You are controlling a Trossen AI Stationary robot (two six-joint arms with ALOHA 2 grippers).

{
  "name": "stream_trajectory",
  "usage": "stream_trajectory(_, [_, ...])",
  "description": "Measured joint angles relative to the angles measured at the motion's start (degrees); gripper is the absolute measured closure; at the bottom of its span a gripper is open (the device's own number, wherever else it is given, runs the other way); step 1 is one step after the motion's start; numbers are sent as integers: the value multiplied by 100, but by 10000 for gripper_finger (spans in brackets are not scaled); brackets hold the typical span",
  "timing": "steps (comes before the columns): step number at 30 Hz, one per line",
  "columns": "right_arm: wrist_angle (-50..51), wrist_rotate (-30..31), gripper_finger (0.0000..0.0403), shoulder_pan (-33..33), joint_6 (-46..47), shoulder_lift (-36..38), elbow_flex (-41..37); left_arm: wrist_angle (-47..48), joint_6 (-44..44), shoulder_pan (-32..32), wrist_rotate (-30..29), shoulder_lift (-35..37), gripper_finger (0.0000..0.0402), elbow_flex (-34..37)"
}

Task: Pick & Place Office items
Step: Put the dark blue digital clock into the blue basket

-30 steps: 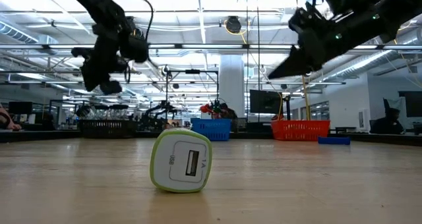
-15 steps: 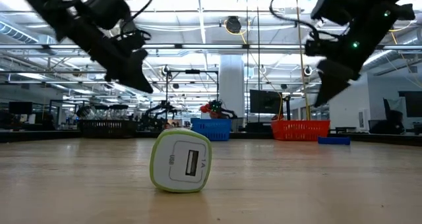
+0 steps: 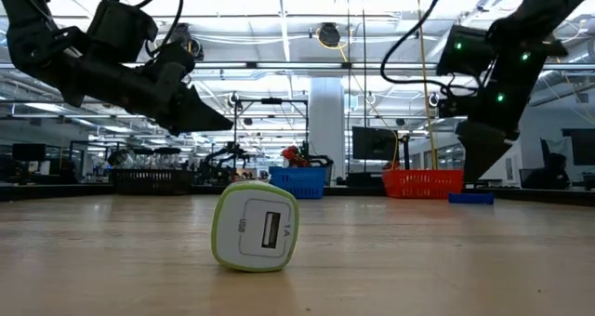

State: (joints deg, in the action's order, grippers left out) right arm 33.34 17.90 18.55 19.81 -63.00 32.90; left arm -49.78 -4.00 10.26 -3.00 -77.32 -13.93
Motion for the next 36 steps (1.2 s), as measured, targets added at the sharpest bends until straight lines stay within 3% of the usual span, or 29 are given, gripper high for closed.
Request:
stream_trajectory(3, [-660, -517, 167, 410, -382, 0, -245, -82, 36, -3, 2, -103, 398, -2])
stream_trajectory(7, [-986, -618, 162, 723, -623, 0, -478, -72, 37, -2, 0, -177, 398, -2])
stream_trajectory(21, [-1921, -941, 202, 985, -679, 13, -1208, -87, 38, -2, 2, -194, 388, -2])
stream_trajectory(30, [-2026, -1059, 269, 1016, -622, 4, -1228, -76, -37, -2, 6, -194, 398, -2])
stream_trajectory(36, [-2241, -1268, 321, 1017, -552, -2, -1200, 193, -118, -2, 8, -194, 375, -4])
